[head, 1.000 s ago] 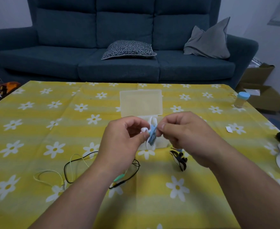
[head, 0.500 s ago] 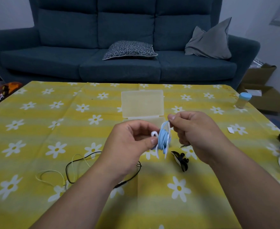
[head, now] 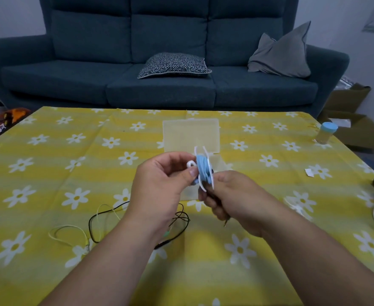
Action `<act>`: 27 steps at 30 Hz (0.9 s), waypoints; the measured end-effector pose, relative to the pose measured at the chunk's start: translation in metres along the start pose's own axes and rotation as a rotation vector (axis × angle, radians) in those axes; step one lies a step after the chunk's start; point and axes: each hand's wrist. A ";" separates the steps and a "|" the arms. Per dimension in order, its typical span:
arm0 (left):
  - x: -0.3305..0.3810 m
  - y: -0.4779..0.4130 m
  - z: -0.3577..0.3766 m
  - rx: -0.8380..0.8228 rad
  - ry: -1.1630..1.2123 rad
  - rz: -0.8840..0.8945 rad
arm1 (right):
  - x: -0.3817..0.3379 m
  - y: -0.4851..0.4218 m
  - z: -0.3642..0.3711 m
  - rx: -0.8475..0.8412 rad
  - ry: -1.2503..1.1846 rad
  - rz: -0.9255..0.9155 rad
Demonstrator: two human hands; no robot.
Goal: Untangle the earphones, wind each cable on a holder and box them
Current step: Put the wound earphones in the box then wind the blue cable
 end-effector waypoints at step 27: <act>-0.006 -0.003 -0.006 0.047 -0.867 0.218 | -0.020 0.010 -0.009 0.120 0.169 -0.258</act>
Point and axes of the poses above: each hand's wrist, its own y-axis away from the middle knuckle, its own z-axis out of the palm, x = y × z, and after that the axes turned 12 degrees about -z, right-handed
